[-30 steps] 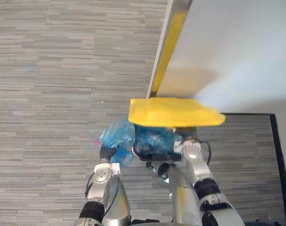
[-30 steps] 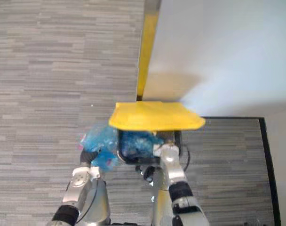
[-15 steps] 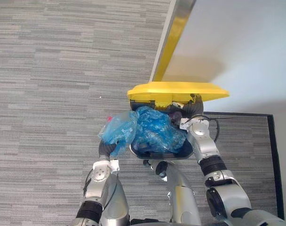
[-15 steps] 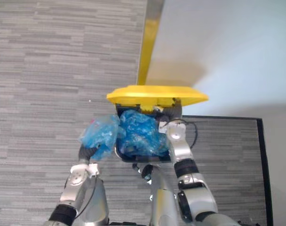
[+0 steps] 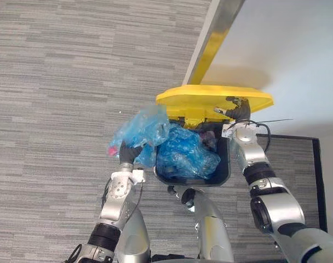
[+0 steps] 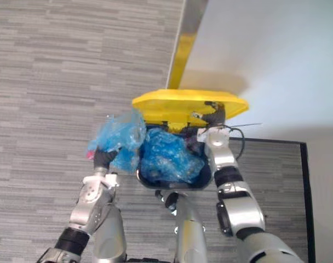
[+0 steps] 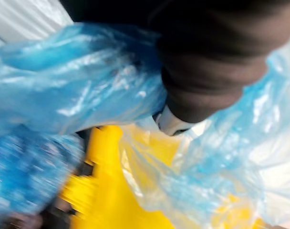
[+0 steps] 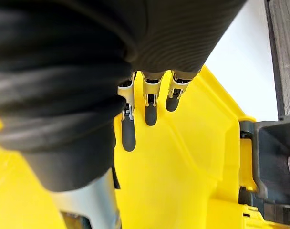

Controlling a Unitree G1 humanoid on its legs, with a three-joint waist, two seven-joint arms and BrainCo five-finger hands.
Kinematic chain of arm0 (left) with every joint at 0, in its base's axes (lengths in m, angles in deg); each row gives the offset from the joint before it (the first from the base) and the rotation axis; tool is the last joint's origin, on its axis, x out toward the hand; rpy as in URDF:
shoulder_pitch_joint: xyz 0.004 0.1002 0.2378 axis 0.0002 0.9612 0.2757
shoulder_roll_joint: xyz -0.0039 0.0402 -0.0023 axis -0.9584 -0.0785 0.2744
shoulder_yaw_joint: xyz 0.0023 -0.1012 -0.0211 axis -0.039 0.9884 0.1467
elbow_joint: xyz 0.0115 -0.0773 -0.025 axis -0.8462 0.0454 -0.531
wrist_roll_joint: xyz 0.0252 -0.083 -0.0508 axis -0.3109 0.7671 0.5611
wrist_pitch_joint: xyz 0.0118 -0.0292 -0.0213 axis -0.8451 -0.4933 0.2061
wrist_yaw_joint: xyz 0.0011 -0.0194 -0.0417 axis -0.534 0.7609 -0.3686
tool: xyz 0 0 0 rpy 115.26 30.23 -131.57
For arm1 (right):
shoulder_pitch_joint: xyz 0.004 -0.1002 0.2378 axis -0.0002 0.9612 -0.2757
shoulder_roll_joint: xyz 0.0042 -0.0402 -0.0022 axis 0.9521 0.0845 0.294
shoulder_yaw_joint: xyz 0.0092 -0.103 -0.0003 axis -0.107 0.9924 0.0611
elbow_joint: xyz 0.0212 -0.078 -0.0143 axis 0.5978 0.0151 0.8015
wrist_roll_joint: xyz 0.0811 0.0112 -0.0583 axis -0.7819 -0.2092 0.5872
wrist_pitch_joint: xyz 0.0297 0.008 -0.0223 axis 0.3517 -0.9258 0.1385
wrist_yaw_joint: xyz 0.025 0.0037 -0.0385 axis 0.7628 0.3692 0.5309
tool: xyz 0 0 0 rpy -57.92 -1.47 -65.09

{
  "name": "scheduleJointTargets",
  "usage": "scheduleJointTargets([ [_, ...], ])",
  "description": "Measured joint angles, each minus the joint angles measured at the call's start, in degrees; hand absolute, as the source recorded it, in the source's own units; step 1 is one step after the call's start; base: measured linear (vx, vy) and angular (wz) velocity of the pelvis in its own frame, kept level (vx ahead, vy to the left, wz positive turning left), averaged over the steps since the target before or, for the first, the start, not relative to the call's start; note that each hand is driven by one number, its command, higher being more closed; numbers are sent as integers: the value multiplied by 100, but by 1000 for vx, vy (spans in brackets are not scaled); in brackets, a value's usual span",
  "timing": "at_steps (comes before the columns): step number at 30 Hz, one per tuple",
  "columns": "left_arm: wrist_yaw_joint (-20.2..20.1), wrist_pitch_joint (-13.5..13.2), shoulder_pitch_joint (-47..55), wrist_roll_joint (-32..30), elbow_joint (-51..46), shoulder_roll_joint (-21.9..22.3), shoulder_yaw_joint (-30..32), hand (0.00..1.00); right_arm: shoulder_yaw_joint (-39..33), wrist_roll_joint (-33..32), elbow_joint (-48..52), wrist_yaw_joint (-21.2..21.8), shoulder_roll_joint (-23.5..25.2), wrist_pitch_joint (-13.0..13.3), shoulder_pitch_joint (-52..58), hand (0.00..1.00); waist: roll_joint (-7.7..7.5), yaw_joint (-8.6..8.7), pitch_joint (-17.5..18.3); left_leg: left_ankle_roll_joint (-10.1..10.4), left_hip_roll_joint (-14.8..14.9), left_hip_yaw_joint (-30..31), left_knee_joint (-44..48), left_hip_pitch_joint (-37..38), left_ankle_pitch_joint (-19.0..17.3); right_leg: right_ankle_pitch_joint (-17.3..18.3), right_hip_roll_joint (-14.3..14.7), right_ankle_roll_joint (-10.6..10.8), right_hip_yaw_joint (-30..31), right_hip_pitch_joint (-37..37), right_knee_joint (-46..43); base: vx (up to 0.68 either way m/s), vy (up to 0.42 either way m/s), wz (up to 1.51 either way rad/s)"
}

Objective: Gather rubbish on tea table into small bin, then transfer packed bag to large trash can.

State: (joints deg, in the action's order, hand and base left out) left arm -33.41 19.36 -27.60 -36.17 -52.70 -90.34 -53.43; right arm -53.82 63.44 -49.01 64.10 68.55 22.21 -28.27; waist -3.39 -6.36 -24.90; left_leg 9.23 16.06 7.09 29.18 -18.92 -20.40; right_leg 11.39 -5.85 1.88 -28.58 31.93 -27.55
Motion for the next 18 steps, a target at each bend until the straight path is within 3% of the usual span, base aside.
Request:
scheduleJointTargets([
  [18, -130, -80, -885, -17, -515, 377, -1492, 100, -194, -100, 46, 21, -196, -61, -338, 0, 6, 147, -93, 116, -10, -354, 218, -44, -67, -136, -17, -40, 184, 34, 0, 8, 14, -2],
])
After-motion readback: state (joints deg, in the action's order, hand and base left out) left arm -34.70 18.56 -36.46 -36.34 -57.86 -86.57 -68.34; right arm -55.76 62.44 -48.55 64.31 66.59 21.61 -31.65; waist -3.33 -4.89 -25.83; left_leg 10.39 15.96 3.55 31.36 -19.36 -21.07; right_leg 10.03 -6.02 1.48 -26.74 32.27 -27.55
